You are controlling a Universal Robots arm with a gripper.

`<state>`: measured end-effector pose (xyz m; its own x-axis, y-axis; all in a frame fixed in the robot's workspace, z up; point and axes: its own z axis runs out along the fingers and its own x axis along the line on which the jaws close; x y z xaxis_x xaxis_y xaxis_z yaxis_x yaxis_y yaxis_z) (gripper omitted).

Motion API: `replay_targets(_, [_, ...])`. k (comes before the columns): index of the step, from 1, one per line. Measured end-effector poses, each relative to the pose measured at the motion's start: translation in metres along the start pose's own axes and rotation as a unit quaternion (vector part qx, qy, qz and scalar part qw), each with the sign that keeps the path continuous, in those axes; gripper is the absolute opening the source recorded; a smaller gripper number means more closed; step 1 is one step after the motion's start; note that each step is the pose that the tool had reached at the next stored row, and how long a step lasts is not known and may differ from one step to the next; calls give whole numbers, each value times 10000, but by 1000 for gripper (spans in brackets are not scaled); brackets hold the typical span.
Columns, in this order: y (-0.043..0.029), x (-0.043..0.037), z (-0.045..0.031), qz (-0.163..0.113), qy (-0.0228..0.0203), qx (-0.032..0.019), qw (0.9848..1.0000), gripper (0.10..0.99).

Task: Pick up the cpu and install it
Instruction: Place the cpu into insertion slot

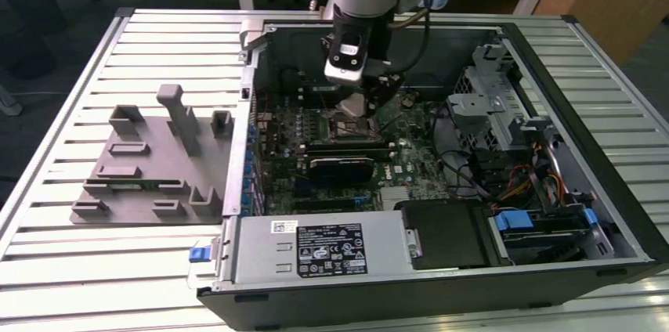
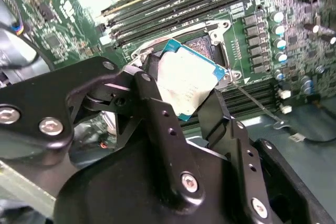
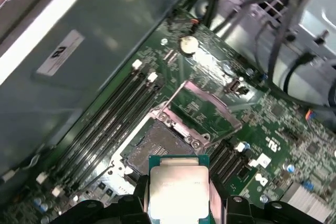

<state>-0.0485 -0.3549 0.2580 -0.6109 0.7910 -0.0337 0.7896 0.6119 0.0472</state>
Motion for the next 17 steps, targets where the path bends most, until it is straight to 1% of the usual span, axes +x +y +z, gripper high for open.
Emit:
replay_targets(2, [0, 0, 3, 185, -9, 6, 9998, 541])
replay_targets(4, [0, 0, 6, 365, -17, 12, 9993, 541])
replay_targets(6, [0, 0, 8, 544, -26, 18, 9985, 541])
replay_targets(8, [0, 0, 11, 723, -34, 24, 9974, 541])
replay_targets(11, [-1, 1, 16, 1000, -47, 34, 9950, 541])
replay_targets(13, [-1, 1, 19, 1178, -55, 40, 9930, 541])
replay_targets(15, [-1, 1, 22, 1356, -64, 46, 9907, 541])
replay_targets(17, [-1, 1, 27, 1539, -72, 52, 9881, 541])
